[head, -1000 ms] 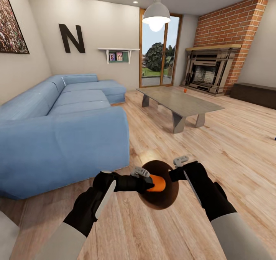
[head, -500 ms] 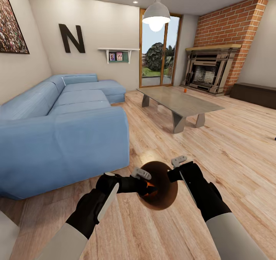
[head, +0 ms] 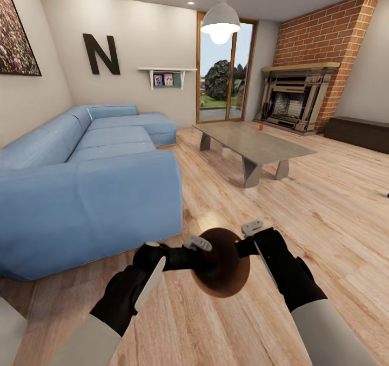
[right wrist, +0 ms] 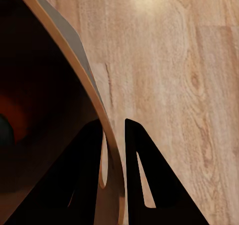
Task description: Put the three can of soda from the living room inside the tash can in the kitchen.
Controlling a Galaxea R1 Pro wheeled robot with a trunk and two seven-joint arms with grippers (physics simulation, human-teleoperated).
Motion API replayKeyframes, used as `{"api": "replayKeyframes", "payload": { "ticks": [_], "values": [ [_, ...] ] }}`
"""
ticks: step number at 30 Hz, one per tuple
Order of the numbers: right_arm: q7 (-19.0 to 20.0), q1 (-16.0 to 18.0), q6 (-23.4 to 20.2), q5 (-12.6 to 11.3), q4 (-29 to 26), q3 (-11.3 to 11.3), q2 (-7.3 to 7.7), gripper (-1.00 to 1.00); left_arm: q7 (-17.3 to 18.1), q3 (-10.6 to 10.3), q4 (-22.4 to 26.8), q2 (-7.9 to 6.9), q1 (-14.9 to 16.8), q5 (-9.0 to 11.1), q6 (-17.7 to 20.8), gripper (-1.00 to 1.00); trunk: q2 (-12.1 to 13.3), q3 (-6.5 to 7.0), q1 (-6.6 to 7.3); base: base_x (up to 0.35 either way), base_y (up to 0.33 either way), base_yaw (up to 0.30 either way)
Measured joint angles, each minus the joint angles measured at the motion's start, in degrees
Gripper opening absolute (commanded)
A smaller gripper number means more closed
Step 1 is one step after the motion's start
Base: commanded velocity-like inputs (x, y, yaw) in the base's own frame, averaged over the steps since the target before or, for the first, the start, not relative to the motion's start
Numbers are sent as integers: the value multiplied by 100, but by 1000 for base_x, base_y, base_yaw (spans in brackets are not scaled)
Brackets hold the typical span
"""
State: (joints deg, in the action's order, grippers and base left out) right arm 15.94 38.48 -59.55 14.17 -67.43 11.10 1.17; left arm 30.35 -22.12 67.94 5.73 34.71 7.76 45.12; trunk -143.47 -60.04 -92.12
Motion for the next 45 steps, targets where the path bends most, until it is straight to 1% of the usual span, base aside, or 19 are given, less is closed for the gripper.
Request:
{"api": "replayKeyframes", "payload": {
  "ticks": [3, 5, 7, 10, 11, 12, 14, 15, 16, 19, 21, 22, 25, 29, 32, 34, 38, 42, 45],
  "values": [
    [19, 0, -25, -222, -155, -18, 25, -100, 101, 29, 317, -27, -42, -158, -44, 100, 0, -1, 0, 0, 0, 0],
    [28, -2, -45, -431, -421, -32, 39, -100, 374, 45, 548, -100, -74, -136, -36, 100, 0, -1, 0, 0, 0, 0],
    [33, -3, -45, -517, -441, -78, 54, -100, 784, 63, 800, -361, -154, -64, -14, 100, 0, -1, -1, 0, 0, 0],
    [22, -1, -26, -247, -409, -336, 68, -100, 1088, 96, 999, -775, -213, 104, 48, 100, 0, 0, 0, 0, 0, 0],
    [22, 0, -13, -111, -403, -413, 83, -100, 1055, 128, 1002, -857, -226, -145, -53, 100, 1, -1, -1, 0, 0, 0],
    [25, 0, -10, -86, -415, -487, 107, -100, 1067, 158, 1004, -913, -246, -159, -63, 100, 0, -1, -1, 0, 0, 0],
    [89, 0, -45, -471, -394, -715, 282, -100, 1102, 353, 944, -1044, -418, -180, -270, 100, 0, -1, 0, 0, 0, 0],
    [96, 1, -45, -492, -387, -765, 347, -100, 1110, 419, 911, -1063, -476, -180, -374, 100, 0, 0, 0, 0, 0, 0],
    [133, -2, -45, -667, -328, -860, 535, -100, 1134, 630, 768, -1099, -613, -204, -689, 100, 0, -1, -1, 0, 0, 0],
    [147, 0, 1, -39, -347, -1069, 741, -100, 1157, 812, 538, -1123, -694, -207, -942, 100, 0, -1, -1, 0, 0, 0],
    [264, 1, 1, -101, -345, -1233, 905, -100, 1161, 908, 269, -1138, -733, -216, -1178, 100, 0, -1, 0, 0, 0, 0],
    [412, -2, -34, -331, -338, -1319, 1050, -100, 1156, 956, 53, -1163, -753, -226, -1411, 100, 0, -1, 0, 0, 0, 0],
    [531, -6, -44, -495, -341, -1391, 1215, -100, 1141, 987, -127, -1261, -764, -224, -1621, 100, 0, -1, 0, 0, 0, 0],
    [581, -79, -23, -288, -335, -1444, 1367, -100, 1110, 1003, -354, -1401, -777, -226, -1877, 100, 0, -1, -1, 0, 0, 0],
    [602, -211, -36, -374, -340, -1544, 1424, -100, 1088, 1009, -746, -1437, -780, -215, -2256, 100, 0, -1, -1, 0, 0, 0],
    [612, -351, -44, -485, -345, -1870, 1439, -100, 1057, 1046, -1087, -1455, -781, -212, -2574, 100, 0, -1, -1, 0, 0, 0],
    [599, -575, -13, -214, -356, -2204, 1436, -100, 949, 1118, -1406, -1466, -780, -209, -2805, 100, 0, -1, 0, 0, 0, 0],
    [626, -920, -42, -402, -459, -2347, 1433, -100, 659, 1166, -1640, -1467, -779, -198, -3085, 100, 0, -1, 0, 0, 0, 0],
    [632, -1246, -29, -320, -689, -2377, 1406, -100, 364, 1191, -1741, -1463, -780, -184, -3257, 100, 0, -1, 0, 0, 0, 0]
  ]
}}
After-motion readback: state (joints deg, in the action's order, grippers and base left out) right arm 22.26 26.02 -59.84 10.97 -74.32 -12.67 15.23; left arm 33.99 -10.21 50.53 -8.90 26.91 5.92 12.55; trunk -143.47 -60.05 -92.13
